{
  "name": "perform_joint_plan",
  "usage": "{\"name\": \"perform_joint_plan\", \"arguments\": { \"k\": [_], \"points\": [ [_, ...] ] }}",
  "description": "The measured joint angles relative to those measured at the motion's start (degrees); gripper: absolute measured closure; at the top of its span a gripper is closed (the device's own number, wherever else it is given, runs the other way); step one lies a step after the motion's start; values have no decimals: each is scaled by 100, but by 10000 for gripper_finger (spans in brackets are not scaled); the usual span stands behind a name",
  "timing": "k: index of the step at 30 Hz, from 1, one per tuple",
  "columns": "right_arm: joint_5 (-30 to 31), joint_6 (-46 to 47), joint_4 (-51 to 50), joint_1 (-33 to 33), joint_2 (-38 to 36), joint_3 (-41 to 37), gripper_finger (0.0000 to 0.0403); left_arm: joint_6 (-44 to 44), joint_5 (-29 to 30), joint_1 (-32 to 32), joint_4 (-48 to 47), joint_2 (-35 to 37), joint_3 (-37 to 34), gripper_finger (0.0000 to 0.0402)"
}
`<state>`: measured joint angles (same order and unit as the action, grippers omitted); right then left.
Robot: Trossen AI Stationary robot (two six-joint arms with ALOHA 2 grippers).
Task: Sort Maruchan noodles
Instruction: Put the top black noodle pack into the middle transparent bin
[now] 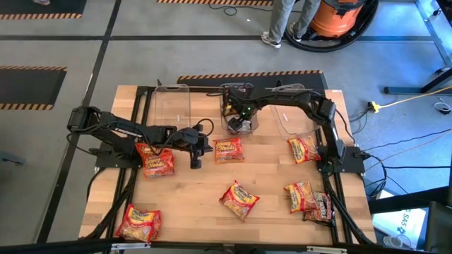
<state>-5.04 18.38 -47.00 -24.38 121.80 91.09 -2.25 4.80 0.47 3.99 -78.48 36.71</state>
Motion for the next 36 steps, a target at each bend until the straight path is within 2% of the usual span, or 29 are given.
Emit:
{"name": "perform_joint_plan", "arguments": {
  "k": [3, 13, 20, 27, 36],
  "points": [
    [0, -112, 39, 0, 4, -6, 121, -79, -1, 0, -1, 0, 0, 373],
    [-341, -358, 351, -8, 37, -22, 306, -146, 24, 0, 12, 0, 0, 373],
    [-300, -572, 435, -2, 34, -22, 385, -149, 42, 0, 35, 0, 0, 373],
    [-261, -831, 391, 2, -89, -35, 394, -148, 42, 0, 37, 0, 0, 373],
    [-486, -1142, 167, -13, -748, -42, 402, -148, 42, 0, 37, 0, 0, 373]
  ]
}}
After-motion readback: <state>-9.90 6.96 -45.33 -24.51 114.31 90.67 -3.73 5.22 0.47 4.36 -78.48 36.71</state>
